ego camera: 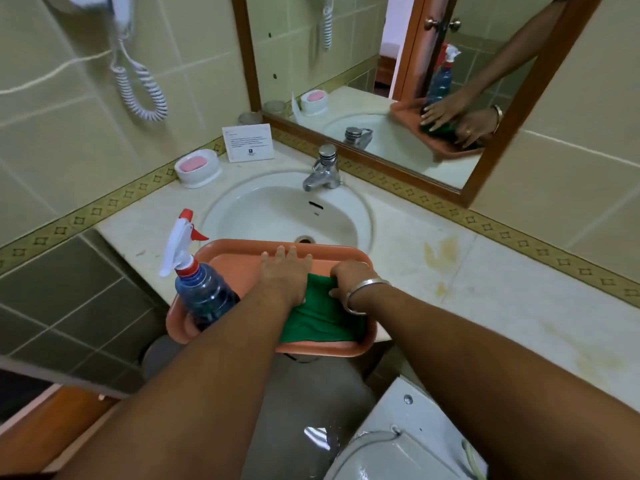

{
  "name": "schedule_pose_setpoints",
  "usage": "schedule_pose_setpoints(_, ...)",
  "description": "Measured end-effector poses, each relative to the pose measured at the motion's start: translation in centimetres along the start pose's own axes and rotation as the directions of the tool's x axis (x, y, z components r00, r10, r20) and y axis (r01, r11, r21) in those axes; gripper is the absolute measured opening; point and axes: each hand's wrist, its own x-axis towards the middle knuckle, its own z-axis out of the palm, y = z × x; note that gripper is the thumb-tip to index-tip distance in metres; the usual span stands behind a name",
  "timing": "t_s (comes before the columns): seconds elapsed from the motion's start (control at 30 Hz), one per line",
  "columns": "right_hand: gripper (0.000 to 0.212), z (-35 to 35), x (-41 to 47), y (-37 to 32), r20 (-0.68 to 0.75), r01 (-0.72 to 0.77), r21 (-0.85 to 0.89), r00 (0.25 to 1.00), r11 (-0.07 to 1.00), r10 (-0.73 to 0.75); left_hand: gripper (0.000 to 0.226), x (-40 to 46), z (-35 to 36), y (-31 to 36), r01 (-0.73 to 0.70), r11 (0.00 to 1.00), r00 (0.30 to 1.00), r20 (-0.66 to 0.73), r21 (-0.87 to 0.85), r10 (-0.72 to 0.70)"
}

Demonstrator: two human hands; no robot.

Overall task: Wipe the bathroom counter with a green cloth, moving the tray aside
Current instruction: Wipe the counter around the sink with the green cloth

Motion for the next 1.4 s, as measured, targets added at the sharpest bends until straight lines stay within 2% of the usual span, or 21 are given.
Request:
schedule_pose_setpoints(0.1, 0.021, -2.4, 0.1, 0.7, 0.049, -0.013, 0.273, 0.999, 0.962, 0.0, 0.052, 1.0, -1.3, -1.4, -0.096, 0.995, 0.995, -0.02, -0.03, 0.095)
schedule_pose_setpoints(0.2, 0.02, -4.8, -1.1, 2.9, 0.013, -0.058, 0.419, 0.998, 0.906, 0.058, 0.03, 1.7, -3.2, -2.8, -0.214, 0.9, 0.975, -0.028, -0.379, 0.22)
schedule_pose_setpoints(0.27, 0.016, -5.6, -2.7, 5.0, -0.018, -0.104, 0.543, 0.991, 0.833, 0.136, 0.026, 1.5, -4.4, -2.6, -0.219, 0.797, 0.967, -0.016, -0.563, 0.255)
schedule_pose_setpoints(0.37, 0.012, -5.7, -5.6, 8.1, -0.048, -0.157, 0.669, 0.966, 0.726, 0.252, 0.028, 1.0, -5.5, -1.3, -0.199, 0.651, 0.968, -0.042, -0.733, 0.248)
schedule_pose_setpoints(0.5, 0.008, -5.0, -10.0, 12.2, -0.024, -0.213, 0.784, 0.929, 0.583, 0.37, 0.033, 0.7, -5.0, 2.0, -0.057, 0.331, 0.968, 0.029, -0.942, 0.249)
schedule_pose_setpoints(0.6, 0.007, -3.7, -14.1, 15.9, 0.002, -0.279, 0.828, 0.869, 0.486, 0.495, 0.033, 0.6, -5.1, 7.5, -0.034, 0.255, 0.96, 0.039, -0.966, 0.278)
schedule_pose_setpoints(0.67, 0.008, -2.5, -17.6, 19.1, -0.004, -0.306, 0.867, 0.784, 0.392, 0.62, 0.035, 1.2, -6.2, 13.2, -0.061, 0.273, 0.947, 0.031, -0.96, 0.321)
schedule_pose_setpoints(0.73, 0.01, -1.0, -21.3, 22.6, -0.004, -0.305, 0.916, 0.645, 0.261, 0.764, 0.038, 2.4, -8.0, 20.0, -0.107, 0.276, 0.918, 0.011, -0.955, 0.397)
schedule_pose_setpoints(0.83, 0.012, 0.9, -26.8, 27.3, 0.051, -0.24, 0.969, 0.403, 0.052, 0.914, 0.045, 3.3, -11.8, 30.5, -0.148, 0.198, 0.839, -0.017, -0.969, 0.544)
schedule_pose_setpoints(0.9, 0.021, 1.7, -29.9, 29.9, 0.082, -0.265, 0.964, 0.287, -0.003, 0.954, 0.048, 3.6, -13.7, 36.3, -0.189, 0.134, 0.796, -0.071, -0.973, 0.601)
schedule_pose_setpoints(0.93, 0.025, 1.9, -31.2, 31.0, 0.069, -0.357, 0.934, 0.245, 0.024, 0.967, 0.049, 3.9, -14.2, 38.5, -0.247, 0.136, 0.794, -0.12, -0.959, 0.596)
schedule_pose_setpoints(0.97, 0.03, 2.2, -32.4, 32.2, 0.034, -0.506, 0.859, 0.217, 0.082, 0.976, 0.051, 4.5, -14.1, 40.0, -0.359, 0.198, 0.796, -0.189, -0.912, 0.575)
schedule_pose_setpoints(1.0, 0.035, 2.3, -33.4, 33.1, -0.016, -0.674, 0.723, 0.202, 0.151, 0.979, 0.055, 5.1, -13.3, 40.9, -0.499, 0.338, 0.79, -0.258, -0.798, 0.557)
schedule_pose_setpoints(1.03, 0.042, 2.3, -34.1, 33.9, -0.103, -0.81, 0.543, 0.198, 0.222, 0.975, 0.06, 5.8, -12.0, 40.9, -0.61, 0.529, 0.775, -0.304, -0.591, 0.554)
schedule_pose_setpoints(1.07, 0.048, 2.6, -34.5, 34.8, -0.201, -0.88, 0.383, 0.217, 0.281, 0.955, 0.067, 6.4, -10.2, 40.6, -0.645, 0.682, 0.764, -0.319, -0.345, 0.561)
schedule_pose_setpoints(1.1, 0.054, 3.0, -34.7, 35.5, -0.29, -0.896, 0.28, 0.264, 0.345, 0.92, 0.073, 6.9, -8.1, 39.7, -0.629, 0.761, 0.763, -0.313, -0.156, 0.566)
schedule_pose_setpoints(1.17, 0.066, 3.8, -34.2, 36.2, -0.377, -0.848, 0.154, 0.424, 0.507, 0.824, 0.081, 7.1, -3.3, 36.9, -0.583, 0.812, 0.781, -0.288, -0.017, 0.555)
schedule_pose_setpoints(1.23, 0.075, 4.5, -33.0, 36.8, -0.324, -0.76, 0.098, 0.586, 0.642, 0.743, 0.087, 6.4, 0.3, 34.2, -0.543, 0.84, 0.804, -0.288, 0.0, 0.52)
schedule_pose_setpoints(1.27, 0.076, 4.8, -32.5, 37.2, -0.283, -0.733, 0.084, 0.633, 0.676, 0.721, 0.091, 5.9, 1.3, 33.3, -0.521, 0.853, 0.817, -0.3, -0.016, 0.493)
schedule_pose_setpoints(1.33, 0.074, 5.8, -31.4, 38.1, -0.204, -0.72, 0.078, 0.665, 0.689, 0.718, 0.099, 5.1, 2.1, 32.8, -0.47, 0.881, 0.84, -0.333, -0.054, 0.427)
schedule_pose_setpoints(1.4, 0.07, 6.8, -30.6, 38.9, -0.18, -0.735, 0.046, 0.66, 0.676, 0.73, 0.104, 4.9, 1.9, 32.9, -0.439, 0.896, 0.848, -0.357, -0.061, 0.391)
